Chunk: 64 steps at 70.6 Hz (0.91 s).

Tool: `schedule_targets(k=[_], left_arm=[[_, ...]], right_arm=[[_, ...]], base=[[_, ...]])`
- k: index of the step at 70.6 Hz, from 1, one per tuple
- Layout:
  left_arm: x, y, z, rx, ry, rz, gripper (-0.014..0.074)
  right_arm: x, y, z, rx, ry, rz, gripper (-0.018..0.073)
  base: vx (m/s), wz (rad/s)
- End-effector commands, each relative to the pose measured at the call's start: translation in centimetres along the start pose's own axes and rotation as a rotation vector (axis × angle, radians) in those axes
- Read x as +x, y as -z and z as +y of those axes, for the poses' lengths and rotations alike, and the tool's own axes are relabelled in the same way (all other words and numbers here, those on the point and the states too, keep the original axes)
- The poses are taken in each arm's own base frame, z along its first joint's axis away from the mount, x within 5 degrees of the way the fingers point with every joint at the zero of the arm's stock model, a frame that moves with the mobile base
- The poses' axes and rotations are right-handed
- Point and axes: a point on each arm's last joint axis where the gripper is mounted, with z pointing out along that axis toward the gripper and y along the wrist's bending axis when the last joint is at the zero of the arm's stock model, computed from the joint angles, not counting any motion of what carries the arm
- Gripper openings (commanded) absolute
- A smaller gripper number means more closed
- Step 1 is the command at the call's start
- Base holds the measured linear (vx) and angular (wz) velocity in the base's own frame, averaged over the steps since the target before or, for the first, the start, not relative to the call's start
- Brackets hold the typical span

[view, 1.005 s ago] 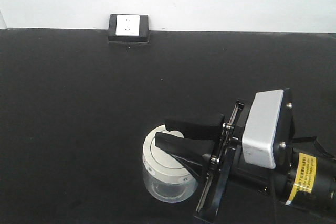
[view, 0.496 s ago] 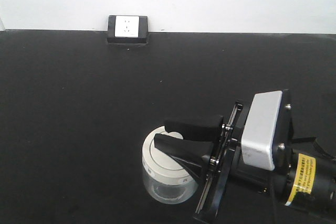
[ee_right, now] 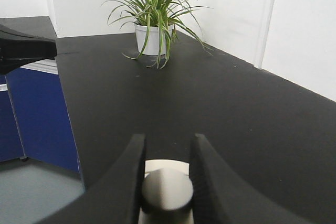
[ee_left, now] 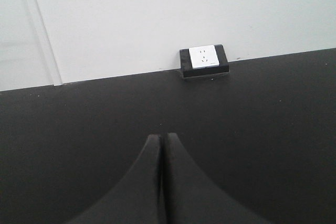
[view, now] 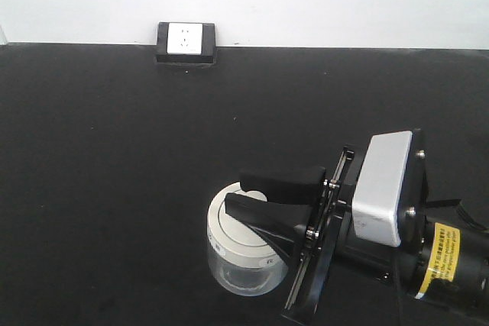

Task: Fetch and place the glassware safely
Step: 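Hold the jar in the right gripper above the black benchtop, then extend the right arm forward and lower the jar onto the benchtop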

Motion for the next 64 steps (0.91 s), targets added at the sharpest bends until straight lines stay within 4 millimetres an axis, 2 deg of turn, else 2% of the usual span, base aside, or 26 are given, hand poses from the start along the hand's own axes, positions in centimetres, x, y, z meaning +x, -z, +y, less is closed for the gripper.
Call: schedule_targets(k=[1,25,36,47,55,64], left_arm=[[-1.4,0.2,0.0,0.001,0.007,-0.082,-0.0007],[-1.4,0.2,0.0,0.001,0.007,-0.082,-0.0007],[-1.4,0.2,0.0,0.001,0.007,-0.082,-0.0007],[-1.4,0.2,0.0,0.001,0.007,-0.082,-0.0007],[-1.4,0.2,0.0,0.001,0.007,-0.082,-0.0007],[-1.4,0.2,0.0,0.001,0.007,-0.082,-0.0007]], right_arm=[[-1.9,0.1,0.2,-0.03,-0.006,-0.111,-0.0001],[-2.0,0.1,0.2,-0.033,-0.026,-0.121,-0.0001],[-1.8,0.1,-0.5,0.051,-0.057,-0.097,-0.0001],[-1.4,-0.1,-1.3,0.122,-0.007,-0.069,-0.0001],[-1.2,-0.9,-2.0,0.153,-0.025,-0.054,-0.0001],[-1.1,-2.9,-3.1,0.156,-0.008,-0.03,-0.0001]], base=[[0.0,0.0],[0.0,0.0],[0.0,0.0],[0.0,0.0],[0.0,0.0],[0.0,0.0]])
